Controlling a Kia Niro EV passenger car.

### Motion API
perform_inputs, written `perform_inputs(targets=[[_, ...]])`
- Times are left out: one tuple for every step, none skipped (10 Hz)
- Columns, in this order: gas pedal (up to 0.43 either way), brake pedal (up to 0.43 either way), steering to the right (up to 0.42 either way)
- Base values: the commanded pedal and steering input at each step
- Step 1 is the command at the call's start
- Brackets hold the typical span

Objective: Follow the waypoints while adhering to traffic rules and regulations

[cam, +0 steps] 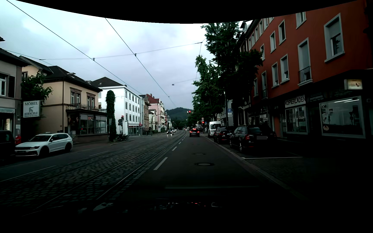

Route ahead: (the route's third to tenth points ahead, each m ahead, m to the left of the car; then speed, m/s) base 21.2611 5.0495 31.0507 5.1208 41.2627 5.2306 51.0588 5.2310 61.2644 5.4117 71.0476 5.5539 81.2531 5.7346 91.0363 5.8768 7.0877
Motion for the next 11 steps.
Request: perform_inputs(targets=[[0.0,0.079,-0.005],[0.0,0.079,-0.005],[0.0,0.073,-0.005],[0.0,0.073,-0.005],[0.0,0.067,-0.005],[0.0,0.061,-0.005],[0.0,0.061,-0.005],[0.0,0.061,-0.005],[0.0,0.055,-0.005],[0.0,0.049,-0.005],[0.0,0.049,-0.005]])
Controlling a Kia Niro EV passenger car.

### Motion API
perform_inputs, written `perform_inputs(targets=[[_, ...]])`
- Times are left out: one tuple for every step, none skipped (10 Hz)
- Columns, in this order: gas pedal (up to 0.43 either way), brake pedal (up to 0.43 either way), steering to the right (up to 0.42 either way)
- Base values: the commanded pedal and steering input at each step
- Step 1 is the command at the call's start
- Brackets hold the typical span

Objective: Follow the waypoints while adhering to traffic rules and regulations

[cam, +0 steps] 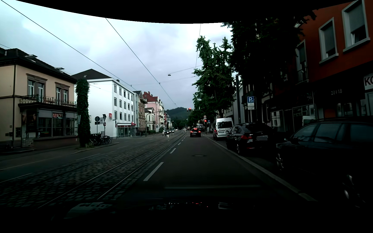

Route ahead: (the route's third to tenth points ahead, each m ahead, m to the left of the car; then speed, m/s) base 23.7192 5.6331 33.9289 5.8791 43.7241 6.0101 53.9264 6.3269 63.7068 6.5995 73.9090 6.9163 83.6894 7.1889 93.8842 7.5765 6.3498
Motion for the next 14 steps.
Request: perform_inputs(targets=[[0.0,0.049,-0.004],[0.0,0.049,-0.004],[0.0,0.043,-0.003],[0.0,0.049,-0.003],[0.0,0.049,-0.003],[0.0,0.055,-0.001],[0.0,0.055,-0.001],[0.0,0.055,-0.001],[0.0,0.055,-0.001],[0.0,0.055,-0.001],[0.0,0.067,-0.001],[0.0,0.079,-0.001],[0.0,0.091,-0.001],[0.0,0.091,-0.001]])
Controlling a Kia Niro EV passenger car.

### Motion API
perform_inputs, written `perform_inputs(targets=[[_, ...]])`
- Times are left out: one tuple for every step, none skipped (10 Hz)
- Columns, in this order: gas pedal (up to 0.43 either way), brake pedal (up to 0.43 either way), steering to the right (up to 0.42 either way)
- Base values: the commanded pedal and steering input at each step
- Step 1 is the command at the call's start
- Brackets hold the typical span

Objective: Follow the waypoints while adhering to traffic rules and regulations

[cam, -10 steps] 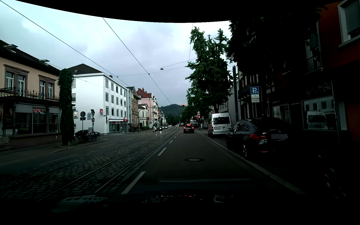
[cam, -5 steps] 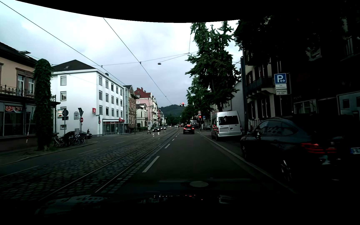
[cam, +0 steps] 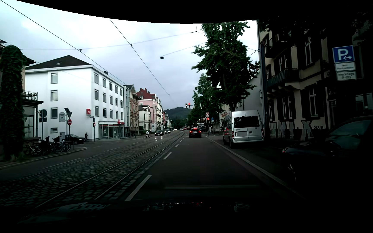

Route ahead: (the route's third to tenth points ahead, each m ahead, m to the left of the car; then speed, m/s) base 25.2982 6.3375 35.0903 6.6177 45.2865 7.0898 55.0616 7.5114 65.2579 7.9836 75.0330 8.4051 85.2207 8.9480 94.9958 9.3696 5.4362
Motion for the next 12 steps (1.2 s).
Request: perform_inputs(targets=[[0.0,0.098,-0.002],[0.0,0.098,-0.002],[0.0,0.098,-0.002],[0.0,0.091,-0.002],[0.0,0.085,-0.002],[0.0,0.085,-0.002],[0.0,0.085,-0.002],[0.0,0.091,-0.002],[0.0,0.098,-0.003],[0.0,0.098,-0.003],[0.0,0.098,-0.003],[0.0,0.098,-0.003]])
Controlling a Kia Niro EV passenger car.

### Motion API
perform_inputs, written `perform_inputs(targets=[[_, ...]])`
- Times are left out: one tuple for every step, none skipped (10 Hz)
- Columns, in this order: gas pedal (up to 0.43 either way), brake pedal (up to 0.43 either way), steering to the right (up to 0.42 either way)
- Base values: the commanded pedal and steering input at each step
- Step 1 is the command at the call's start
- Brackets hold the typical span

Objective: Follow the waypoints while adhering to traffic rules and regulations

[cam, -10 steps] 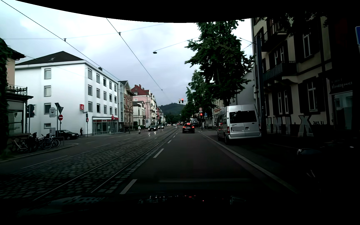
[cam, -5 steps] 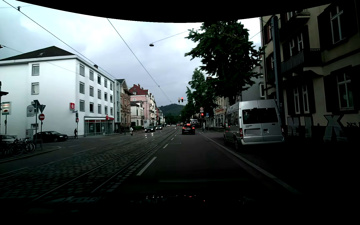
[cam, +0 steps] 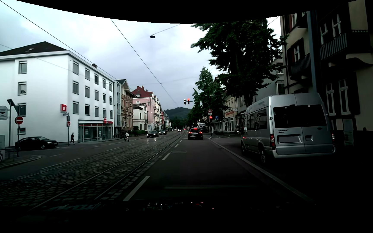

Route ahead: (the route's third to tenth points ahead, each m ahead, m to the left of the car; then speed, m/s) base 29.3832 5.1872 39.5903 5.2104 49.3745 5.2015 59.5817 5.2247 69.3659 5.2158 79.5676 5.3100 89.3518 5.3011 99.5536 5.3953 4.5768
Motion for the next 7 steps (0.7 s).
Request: perform_inputs(targets=[[0.0,0.098,-0.003],[0.0,0.098,-0.003],[0.0,0.091,-0.003],[0.0,0.085,-0.003],[0.0,0.073,-0.003],[0.0,0.061,-0.003],[0.0,0.055,-0.003]])
